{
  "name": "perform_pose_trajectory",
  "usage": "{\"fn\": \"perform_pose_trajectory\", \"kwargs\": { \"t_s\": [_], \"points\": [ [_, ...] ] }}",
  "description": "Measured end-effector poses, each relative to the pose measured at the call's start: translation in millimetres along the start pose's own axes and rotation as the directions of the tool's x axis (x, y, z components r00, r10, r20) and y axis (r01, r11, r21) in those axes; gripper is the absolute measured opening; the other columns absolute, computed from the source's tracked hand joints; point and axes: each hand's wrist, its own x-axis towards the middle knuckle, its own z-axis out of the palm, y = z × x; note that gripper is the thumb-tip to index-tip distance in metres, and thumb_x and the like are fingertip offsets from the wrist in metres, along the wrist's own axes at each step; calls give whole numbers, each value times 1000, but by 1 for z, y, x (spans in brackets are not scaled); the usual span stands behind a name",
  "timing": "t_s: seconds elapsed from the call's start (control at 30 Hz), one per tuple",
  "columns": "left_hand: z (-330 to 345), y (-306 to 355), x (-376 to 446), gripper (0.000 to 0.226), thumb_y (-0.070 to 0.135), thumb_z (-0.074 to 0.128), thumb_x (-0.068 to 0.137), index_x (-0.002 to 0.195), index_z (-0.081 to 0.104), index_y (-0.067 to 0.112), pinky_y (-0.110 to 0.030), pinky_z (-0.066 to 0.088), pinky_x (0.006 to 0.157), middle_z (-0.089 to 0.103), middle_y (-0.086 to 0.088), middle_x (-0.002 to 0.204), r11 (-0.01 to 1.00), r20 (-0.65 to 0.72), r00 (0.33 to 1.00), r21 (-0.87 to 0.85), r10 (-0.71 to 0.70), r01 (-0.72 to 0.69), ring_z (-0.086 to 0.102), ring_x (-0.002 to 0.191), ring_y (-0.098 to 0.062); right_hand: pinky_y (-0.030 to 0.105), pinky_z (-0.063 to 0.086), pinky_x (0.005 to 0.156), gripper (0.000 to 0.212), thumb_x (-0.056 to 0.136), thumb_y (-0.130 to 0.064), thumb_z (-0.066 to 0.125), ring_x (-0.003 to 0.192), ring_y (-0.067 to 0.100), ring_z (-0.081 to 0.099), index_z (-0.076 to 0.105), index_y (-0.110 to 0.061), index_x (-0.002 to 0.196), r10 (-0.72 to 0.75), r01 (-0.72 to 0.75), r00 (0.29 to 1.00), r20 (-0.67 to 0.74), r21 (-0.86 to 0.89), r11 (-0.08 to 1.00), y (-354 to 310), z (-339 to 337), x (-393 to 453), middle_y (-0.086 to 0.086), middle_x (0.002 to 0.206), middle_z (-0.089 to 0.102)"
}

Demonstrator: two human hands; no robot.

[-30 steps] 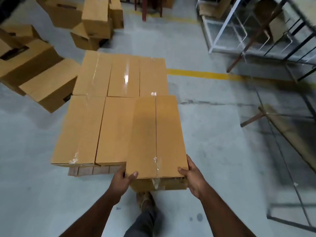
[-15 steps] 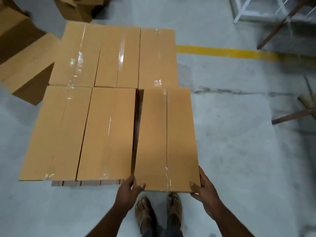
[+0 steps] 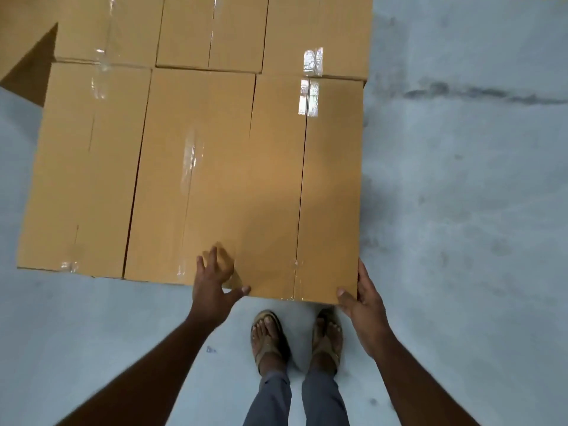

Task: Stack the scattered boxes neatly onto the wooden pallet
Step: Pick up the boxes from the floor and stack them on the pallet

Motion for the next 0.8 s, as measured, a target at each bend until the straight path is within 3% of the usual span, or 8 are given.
{"fn": "perform_pose_trajectory", "kwargs": {
  "t_s": [0.13,0.3,0.4,0.47,0.57,0.67,0.8],
  "points": [
    [13,-10,20,54,30,87,82,129,72,8,-60,24,121,-7,-3,172,996,21,998,66,56,-57,-6,158,-39,51,46,116,78,103,-1,60,139,18,55,26,-36,164,-25,25,1000,-4,-54,998,11,0,22,-6,155,53],
    [23,-17,16,57,32,90,77,122,69,6,-64,39,110,13,-16,171,964,-43,984,212,175,-162,11,154,-52,43,45,113,98,97,-19,74,142,20,47,7,-44,164,15,-12,1000,16,-178,984,22,4,31,-8,162,39],
    [18,-14,15,108,43,93,69,154,31,18,-58,36,115,13,-12,171,992,-17,998,118,56,-53,6,157,-42,37,44,110,121,86,-22,86,141,16,43,-4,-46,163,23,-9,998,55,-247,969,21,9,33,-10,164,32],
    [15,-15,14,122,44,92,69,160,14,23,-55,30,119,5,-9,172,986,11,999,160,53,-54,0,158,-38,38,43,112,129,83,-20,89,144,17,39,-9,-42,163,-2,23,997,73,-290,957,22,12,33,-10,165,27],
    [15,-15,13,110,33,87,80,165,17,20,-56,26,123,-10,-5,172,935,65,989,322,135,-149,-8,157,-41,38,44,111,129,82,-20,89,146,22,40,-8,-40,164,-18,31,999,42,-320,947,23,13,35,-5,166,29],
    [18,-12,13,98,21,85,84,163,27,18,-57,30,121,-3,-9,172,933,42,990,333,132,-138,-3,157,-45,35,42,110,127,83,-23,89,149,23,38,-7,-39,165,-29,30,1000,8,-360,932,24,13,34,-5,169,26],
    [19,-13,13,97,19,84,84,163,28,17,-57,30,120,-1,-12,172,923,34,988,353,153,-155,-1,157,-46,48,39,121,120,85,-23,87,155,24,29,-1,-31,167,-136,85,986,-91,-425,901,31,26,20,-3,172,20]
  ]
}}
